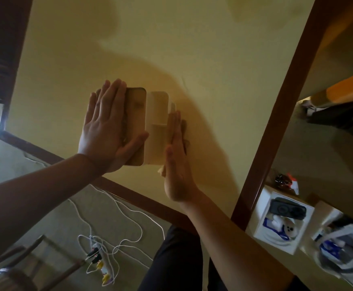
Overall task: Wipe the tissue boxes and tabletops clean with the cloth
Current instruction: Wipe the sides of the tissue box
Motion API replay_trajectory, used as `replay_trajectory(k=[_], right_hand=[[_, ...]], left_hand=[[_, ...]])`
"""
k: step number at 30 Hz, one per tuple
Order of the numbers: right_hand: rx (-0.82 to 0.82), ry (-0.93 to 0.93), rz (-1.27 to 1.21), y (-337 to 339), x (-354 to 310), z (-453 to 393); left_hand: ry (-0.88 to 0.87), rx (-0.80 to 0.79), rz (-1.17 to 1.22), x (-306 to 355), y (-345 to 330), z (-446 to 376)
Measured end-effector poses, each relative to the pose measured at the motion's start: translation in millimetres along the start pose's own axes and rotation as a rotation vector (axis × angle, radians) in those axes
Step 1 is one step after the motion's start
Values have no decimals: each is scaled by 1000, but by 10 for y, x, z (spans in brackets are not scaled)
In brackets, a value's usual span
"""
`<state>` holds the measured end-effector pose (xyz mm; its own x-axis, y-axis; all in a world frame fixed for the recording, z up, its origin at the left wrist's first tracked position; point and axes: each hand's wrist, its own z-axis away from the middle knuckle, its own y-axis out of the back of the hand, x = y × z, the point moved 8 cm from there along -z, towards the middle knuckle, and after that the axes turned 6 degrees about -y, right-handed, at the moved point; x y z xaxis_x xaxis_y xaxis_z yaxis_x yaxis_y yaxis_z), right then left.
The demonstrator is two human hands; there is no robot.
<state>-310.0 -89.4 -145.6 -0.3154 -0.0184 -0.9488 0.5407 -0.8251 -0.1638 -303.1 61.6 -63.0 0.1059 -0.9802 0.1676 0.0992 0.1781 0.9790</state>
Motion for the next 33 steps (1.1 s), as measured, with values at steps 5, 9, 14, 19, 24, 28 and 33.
replay_trajectory(k=[5,9,14,19,24,28,33], right_hand=[[11,-51,-146,90,-117,-411],[47,50,85,178,-351,-860],[49,107,132,151,-350,-741],[2,-39,21,37,-52,-126],[-24,7,35,-20,50,216],[-30,-32,-95,15,-78,-107],[19,-14,56,159,-333,-773]], left_hand=[[6,-5,-3,17,3,-14],[10,-6,-1,13,6,-15],[25,0,1,3,9,1],[28,7,5,-16,5,7],[27,13,7,-15,9,4],[15,11,1,-21,12,-3],[15,19,13,-9,20,1]])
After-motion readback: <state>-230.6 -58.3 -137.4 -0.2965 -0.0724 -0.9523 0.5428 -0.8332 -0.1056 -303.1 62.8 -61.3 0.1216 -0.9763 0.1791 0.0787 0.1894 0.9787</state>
